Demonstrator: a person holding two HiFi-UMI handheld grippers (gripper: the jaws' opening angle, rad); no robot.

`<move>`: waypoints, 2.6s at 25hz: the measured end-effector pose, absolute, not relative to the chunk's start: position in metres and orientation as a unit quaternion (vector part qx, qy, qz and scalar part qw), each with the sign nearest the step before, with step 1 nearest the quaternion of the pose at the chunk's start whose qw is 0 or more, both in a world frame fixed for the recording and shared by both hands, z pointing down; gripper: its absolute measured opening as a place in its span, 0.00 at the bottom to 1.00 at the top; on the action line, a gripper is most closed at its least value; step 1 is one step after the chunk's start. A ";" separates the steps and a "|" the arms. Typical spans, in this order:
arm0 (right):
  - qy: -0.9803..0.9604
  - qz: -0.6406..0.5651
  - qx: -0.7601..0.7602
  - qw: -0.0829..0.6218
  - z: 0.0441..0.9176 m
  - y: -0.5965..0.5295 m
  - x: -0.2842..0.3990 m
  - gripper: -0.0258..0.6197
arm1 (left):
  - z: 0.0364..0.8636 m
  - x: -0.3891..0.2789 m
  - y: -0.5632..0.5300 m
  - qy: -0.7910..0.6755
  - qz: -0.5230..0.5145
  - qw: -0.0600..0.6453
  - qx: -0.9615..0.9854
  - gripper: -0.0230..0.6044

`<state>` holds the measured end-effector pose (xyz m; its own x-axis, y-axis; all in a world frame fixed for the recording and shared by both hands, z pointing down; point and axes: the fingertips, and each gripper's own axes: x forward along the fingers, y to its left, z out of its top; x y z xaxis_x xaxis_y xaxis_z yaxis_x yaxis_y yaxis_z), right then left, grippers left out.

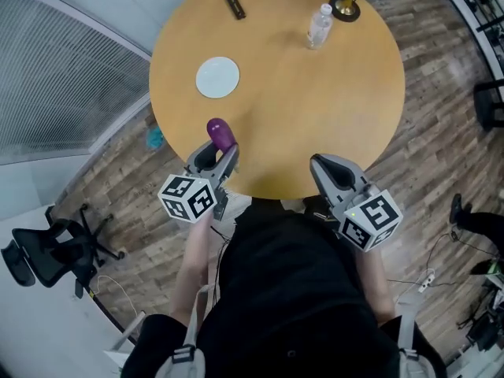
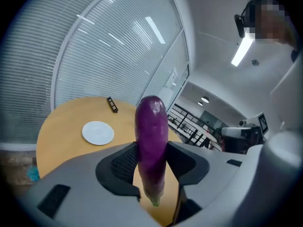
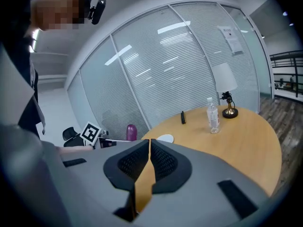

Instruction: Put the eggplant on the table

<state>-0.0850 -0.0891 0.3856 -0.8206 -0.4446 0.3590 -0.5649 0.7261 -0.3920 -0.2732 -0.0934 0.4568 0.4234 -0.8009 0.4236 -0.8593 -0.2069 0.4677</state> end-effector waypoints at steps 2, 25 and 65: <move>-0.917 0.250 0.285 0.121 0.386 -0.089 -0.094 0.07 | 0.465 -0.285 -0.108 -0.533 0.091 0.313 0.781 0.35; -0.878 0.267 0.367 0.151 0.397 -0.093 -0.128 0.07 | 0.565 -0.358 -0.240 -0.445 0.444 0.094 0.772 0.35; -0.863 0.295 0.374 0.168 0.417 -0.125 -0.132 0.07 | 0.666 -0.382 -0.311 -0.306 0.675 -0.069 0.667 0.37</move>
